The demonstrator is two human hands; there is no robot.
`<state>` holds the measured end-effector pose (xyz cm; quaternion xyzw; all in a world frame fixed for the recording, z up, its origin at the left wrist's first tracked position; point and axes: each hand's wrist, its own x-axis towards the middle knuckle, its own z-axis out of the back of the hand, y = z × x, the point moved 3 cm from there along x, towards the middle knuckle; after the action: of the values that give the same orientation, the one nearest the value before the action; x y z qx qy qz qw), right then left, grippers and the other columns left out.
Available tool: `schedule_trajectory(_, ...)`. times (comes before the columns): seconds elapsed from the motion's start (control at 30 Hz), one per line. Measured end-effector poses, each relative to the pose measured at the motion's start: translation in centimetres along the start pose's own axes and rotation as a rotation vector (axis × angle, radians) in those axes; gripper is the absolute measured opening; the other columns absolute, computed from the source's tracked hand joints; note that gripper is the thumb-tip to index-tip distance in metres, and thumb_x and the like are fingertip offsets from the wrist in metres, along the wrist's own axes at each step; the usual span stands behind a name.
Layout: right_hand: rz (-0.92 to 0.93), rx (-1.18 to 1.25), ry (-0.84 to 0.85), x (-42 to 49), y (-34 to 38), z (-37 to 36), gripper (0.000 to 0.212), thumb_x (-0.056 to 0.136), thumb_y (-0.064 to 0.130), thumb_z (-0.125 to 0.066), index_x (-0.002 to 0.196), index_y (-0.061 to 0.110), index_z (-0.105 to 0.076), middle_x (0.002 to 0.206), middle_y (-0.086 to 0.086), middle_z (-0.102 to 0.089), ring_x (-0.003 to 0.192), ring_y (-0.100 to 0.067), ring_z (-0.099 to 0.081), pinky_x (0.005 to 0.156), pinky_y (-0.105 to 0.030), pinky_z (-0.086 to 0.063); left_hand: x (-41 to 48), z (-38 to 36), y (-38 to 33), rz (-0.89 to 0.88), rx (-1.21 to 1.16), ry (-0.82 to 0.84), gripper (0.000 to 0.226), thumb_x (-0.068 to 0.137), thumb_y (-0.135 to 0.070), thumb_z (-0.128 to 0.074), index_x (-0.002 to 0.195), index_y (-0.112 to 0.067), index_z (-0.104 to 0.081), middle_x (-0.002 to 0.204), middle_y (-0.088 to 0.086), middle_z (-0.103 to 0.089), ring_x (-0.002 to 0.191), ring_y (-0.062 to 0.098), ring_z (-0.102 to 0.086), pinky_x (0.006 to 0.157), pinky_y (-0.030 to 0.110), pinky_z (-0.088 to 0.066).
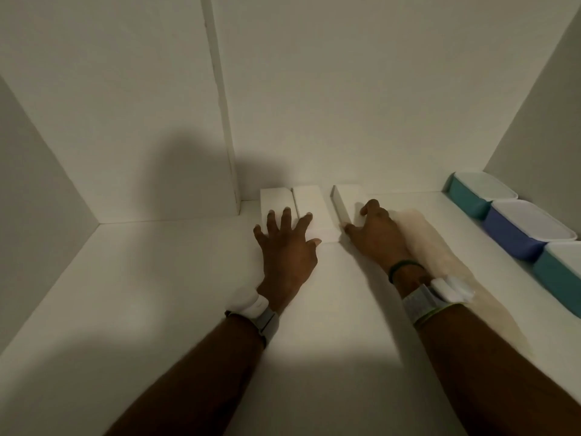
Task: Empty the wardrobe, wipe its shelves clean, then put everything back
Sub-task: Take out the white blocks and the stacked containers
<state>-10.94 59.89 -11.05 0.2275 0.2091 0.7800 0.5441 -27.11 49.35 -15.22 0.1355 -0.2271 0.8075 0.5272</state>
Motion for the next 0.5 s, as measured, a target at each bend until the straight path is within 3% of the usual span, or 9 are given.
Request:
schedule_trajectory(0.17,-0.04,0.138,-0.181,0.3,1.1,0.6,0.053,0.085,0.04,-0.066,0.131,0.016,-0.056,0.126,-0.013,-0.061,0.114,-0.035,-0.057,0.101,-0.044,-0.046,0.1,0.1,0.1,-0.001,-0.064,-0.005,0.057,0.091,-0.054,-0.059,0.144,-0.038,-0.047,0.155,0.007,-0.04,0.148,0.038,-0.024,0.115,0.064,-0.015)
schedule_trajectory(0.27,0.062,0.237,-0.316,0.5,3.8,1.2,0.054,0.085,0.045,-0.061,0.133,0.02,-0.058,0.129,-0.009,-0.059,0.116,-0.034,-0.056,0.102,-0.048,-0.046,0.1,0.7,-0.1,0.009,-0.154,-0.063,0.059,0.089,-0.05,-0.055,0.145,-0.034,-0.048,0.155,0.008,-0.04,0.149,0.038,-0.024,0.116,0.063,-0.015)
schedule_trajectory(0.4,0.231,0.087,-0.198,-1.2,8.9,-2.0,0.06,0.09,0.057,-0.057,0.142,0.026,-0.053,0.144,-0.011,-0.049,0.123,-0.037,-0.049,0.106,-0.048,-0.039,0.0,2.2,1.7,0.244,-0.595,-0.282,0.061,0.086,-0.037,-0.04,0.144,-0.018,-0.05,0.151,0.007,-0.045,0.144,0.027,-0.034,0.12,0.051,-0.025)
schedule_trajectory(0.5,0.27,-0.1,-0.117,-2.8,10.2,-5.5,0.068,0.092,0.065,-0.054,0.149,0.03,-0.044,0.155,-0.013,-0.036,0.128,-0.038,-0.042,0.103,-0.047,-0.034,0.1,2.0,3.3,0.573,-1.059,-0.286,0.05,0.097,-0.033,-0.041,0.145,-0.018,-0.047,0.148,0.0,-0.046,0.137,0.016,-0.04,0.118,0.041,-0.032)
